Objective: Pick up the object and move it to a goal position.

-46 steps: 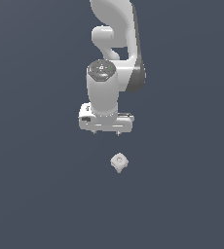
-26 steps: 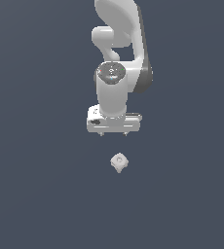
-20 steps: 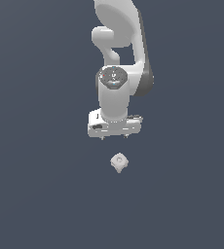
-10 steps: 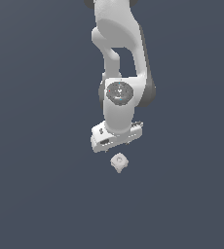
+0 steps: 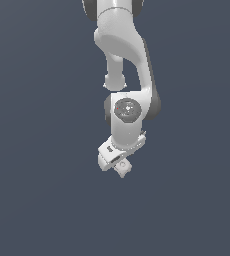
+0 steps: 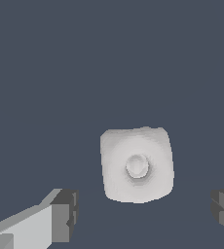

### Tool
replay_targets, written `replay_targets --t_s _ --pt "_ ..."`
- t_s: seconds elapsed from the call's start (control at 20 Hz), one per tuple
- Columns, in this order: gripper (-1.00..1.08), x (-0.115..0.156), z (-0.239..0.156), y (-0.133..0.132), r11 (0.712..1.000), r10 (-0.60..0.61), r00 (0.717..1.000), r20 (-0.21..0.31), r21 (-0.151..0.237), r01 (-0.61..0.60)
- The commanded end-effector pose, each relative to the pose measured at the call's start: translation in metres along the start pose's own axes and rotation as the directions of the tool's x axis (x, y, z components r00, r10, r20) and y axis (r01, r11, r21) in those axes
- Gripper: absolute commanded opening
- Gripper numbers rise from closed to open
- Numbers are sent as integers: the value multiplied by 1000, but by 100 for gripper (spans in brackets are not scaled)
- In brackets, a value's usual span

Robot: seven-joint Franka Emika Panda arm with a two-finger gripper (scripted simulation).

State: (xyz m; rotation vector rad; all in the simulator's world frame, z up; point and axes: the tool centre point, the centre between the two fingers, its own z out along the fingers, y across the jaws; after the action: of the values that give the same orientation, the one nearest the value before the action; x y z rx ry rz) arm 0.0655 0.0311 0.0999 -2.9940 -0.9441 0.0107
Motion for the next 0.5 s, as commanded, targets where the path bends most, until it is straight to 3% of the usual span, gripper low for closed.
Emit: replay_targets --t_s 0.0,0.45 --pt "100 4 4 1 999 -41 999 -3 -2 41" --pt "100 9 10 2 996 -88 996 -5 -4 88"
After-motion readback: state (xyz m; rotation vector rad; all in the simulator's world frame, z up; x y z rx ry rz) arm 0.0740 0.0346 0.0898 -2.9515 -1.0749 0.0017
